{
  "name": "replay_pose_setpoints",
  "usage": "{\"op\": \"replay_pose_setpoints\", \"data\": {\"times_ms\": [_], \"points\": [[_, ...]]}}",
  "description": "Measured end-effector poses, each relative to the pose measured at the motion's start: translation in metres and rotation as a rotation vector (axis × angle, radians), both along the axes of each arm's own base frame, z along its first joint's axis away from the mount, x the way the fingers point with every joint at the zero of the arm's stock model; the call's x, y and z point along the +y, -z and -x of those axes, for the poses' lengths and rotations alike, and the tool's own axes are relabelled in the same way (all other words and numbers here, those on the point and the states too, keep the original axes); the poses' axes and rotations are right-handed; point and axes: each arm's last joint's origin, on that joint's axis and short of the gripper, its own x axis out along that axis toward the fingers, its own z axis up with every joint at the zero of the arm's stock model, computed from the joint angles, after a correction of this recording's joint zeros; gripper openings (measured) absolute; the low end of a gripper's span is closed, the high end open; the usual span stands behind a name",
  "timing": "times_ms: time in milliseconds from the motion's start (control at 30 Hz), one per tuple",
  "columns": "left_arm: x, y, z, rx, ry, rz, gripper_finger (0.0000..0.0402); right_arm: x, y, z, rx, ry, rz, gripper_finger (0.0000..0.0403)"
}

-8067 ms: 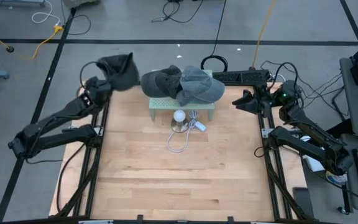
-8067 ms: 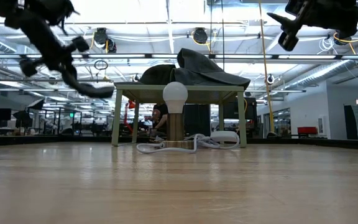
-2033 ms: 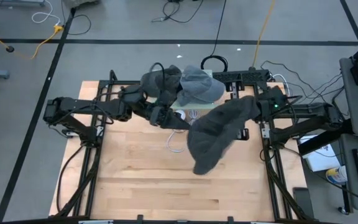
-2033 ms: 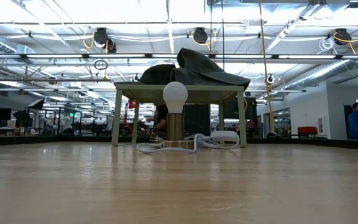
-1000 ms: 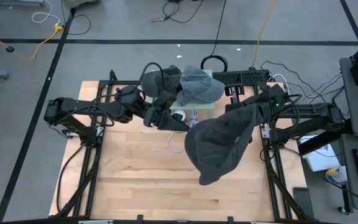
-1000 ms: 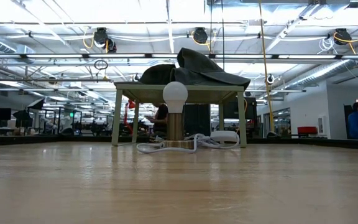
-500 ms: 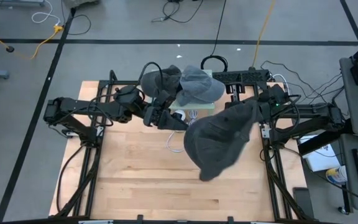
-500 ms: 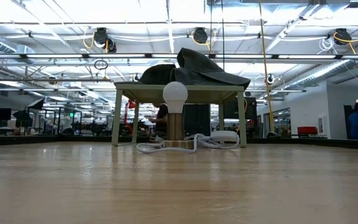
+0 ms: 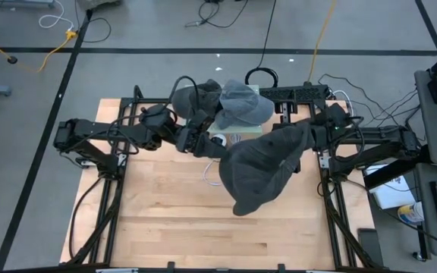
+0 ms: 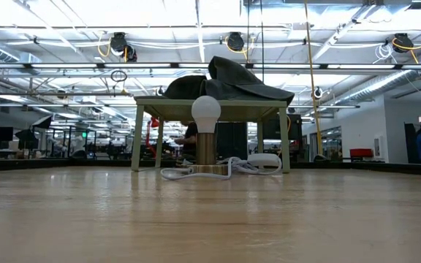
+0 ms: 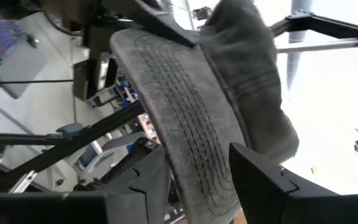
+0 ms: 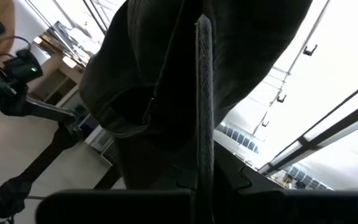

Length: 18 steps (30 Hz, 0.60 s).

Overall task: Pick & Place hat
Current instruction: Stack the black cap on the other black cap on the shelf

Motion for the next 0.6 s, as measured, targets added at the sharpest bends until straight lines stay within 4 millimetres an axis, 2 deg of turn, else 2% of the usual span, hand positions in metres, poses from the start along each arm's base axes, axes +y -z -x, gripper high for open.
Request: {"op": "replay_pose_setpoints", "data": {"times_ms": [100, 267, 300, 467, 600], "points": [[-0.0003, -0.0021, 0.0009, -0.025, 0.011, 0.0, 0.0135, 0.0002, 0.0003, -0.0003, 0.004, 0.0, 0.0, 0.0004], [0.0003, -0.0034, 0.0018, -0.037, 0.027, 0.0, 0.003, 0.0002, 0.001, -0.0009, 0.014, -0.004, 0.006, 0.0014], [0.0002, -0.004, 0.0023, -0.04, 0.028, -0.001, 0.0018, 0.0002, 0.0012, -0.001, 0.016, -0.005, 0.007, 0.0019], [0.0002, -0.0042, 0.0024, -0.056, 0.019, -0.024, 0.0022, 0.0004, 0.0014, -0.0011, 0.056, -0.047, -0.044, 0.0041], [0.0003, -0.0069, 0.0037, -0.098, 0.007, -0.039, 0.001, -0.0007, 0.0008, -0.0014, 0.161, -0.14, -0.233, 0.0063]]}}
